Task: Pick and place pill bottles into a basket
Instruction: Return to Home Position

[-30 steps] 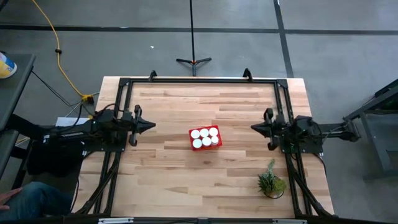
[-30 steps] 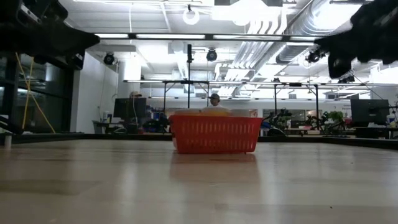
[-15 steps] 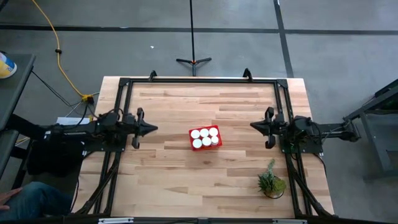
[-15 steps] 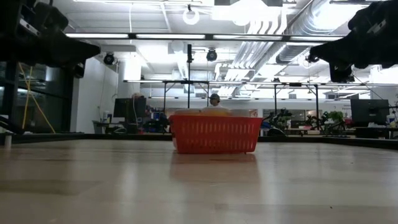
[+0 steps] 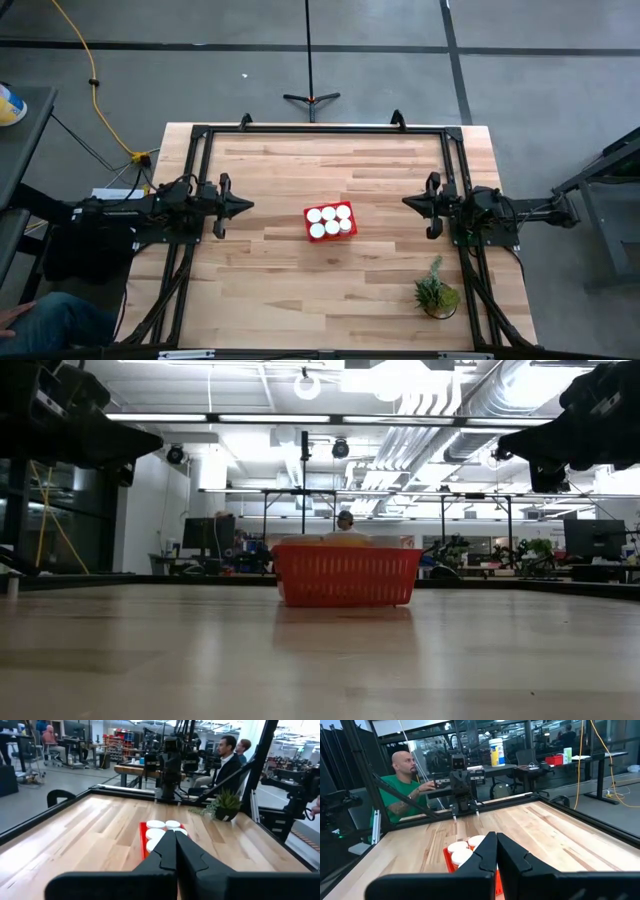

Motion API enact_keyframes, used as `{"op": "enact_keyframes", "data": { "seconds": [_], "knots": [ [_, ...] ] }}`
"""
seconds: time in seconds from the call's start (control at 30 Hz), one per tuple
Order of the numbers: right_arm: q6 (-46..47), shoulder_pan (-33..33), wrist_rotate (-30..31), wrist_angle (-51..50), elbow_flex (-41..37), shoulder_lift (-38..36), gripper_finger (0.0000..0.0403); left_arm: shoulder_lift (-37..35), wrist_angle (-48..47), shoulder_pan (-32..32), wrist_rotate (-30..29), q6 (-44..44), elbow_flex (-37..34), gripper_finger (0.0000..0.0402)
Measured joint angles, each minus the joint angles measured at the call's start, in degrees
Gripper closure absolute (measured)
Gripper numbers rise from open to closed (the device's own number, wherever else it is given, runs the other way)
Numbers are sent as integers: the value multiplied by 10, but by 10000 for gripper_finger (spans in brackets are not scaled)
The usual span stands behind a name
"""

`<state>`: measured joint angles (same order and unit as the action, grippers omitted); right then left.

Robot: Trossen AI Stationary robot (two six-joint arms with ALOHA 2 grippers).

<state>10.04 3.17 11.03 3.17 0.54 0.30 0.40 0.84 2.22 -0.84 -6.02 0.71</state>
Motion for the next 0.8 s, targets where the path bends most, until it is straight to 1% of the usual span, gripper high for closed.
{"op": "enact_keyframes", "data": {
  "seconds": [0.07,0.27,0.37,0.5,0.8],
  "knots": [
    [0,0,0,-1,0,0,402,0,0,0,0,1,0,363],
    [0,0,0,-2,0,0,402,0,0,0,1,2,0,315],
    [0,0,-1,-2,0,0,402,0,0,0,2,2,0,300],
    [0,0,-2,-3,0,0,402,0,-1,0,2,2,0,291],
    [0,0,-3,-3,0,0,402,0,-1,0,2,2,-1,289]
  ]
}}
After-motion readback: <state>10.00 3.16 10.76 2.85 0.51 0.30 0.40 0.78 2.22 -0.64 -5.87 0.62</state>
